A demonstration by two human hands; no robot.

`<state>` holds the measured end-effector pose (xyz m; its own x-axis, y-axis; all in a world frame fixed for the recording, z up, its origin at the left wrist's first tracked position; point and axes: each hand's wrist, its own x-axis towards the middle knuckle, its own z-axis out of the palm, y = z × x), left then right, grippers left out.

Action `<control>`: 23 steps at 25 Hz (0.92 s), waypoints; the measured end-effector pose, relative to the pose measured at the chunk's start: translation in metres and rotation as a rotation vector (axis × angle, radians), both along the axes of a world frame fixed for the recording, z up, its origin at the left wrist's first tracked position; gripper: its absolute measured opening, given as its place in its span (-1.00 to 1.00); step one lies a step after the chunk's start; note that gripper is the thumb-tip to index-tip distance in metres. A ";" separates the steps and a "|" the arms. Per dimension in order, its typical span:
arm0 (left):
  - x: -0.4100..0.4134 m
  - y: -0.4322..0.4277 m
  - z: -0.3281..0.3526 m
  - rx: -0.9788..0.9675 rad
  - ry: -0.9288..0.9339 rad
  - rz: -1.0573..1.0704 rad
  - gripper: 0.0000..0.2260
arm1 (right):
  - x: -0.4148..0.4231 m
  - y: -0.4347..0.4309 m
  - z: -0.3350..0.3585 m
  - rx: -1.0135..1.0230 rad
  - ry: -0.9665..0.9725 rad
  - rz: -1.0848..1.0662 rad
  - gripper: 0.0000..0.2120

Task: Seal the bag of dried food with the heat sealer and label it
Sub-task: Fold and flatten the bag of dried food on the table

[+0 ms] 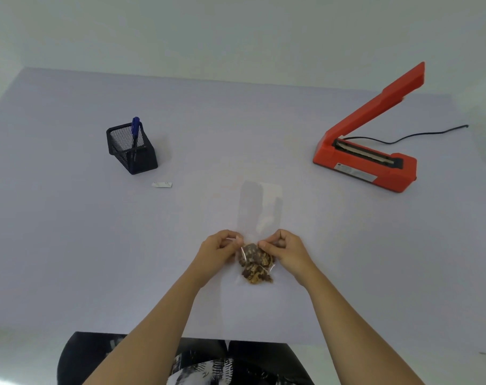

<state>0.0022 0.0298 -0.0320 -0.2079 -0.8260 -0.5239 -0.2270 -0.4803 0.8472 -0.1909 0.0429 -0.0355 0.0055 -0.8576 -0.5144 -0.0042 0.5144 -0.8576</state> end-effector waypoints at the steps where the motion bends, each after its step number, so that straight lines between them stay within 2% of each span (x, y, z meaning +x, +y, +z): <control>1: 0.002 0.002 0.000 0.063 0.035 -0.006 -0.81 | -0.001 0.000 0.000 0.004 0.001 -0.007 -0.84; 3: 0.006 0.007 -0.001 0.139 0.046 -0.031 -0.73 | -0.002 0.001 -0.001 0.005 -0.001 -0.021 -0.84; 7: 0.005 0.016 -0.002 0.107 -0.031 0.019 -0.91 | -0.001 0.001 -0.001 0.007 0.016 -0.015 -0.85; 13: 0.000 0.018 0.000 0.095 -0.070 0.061 -0.94 | 0.000 -0.001 -0.001 0.005 0.018 -0.003 -0.85; 15: -0.002 0.016 0.002 0.046 -0.122 0.035 -0.92 | 0.000 -0.002 -0.001 0.004 0.014 -0.009 -0.85; 18: -0.008 0.013 0.005 0.012 -0.098 0.064 -0.80 | 0.000 -0.002 -0.001 0.002 0.022 0.005 -0.86; 23: -0.018 0.009 0.002 0.012 -0.118 0.100 -0.78 | 0.000 -0.001 -0.001 -0.003 0.006 0.006 -0.87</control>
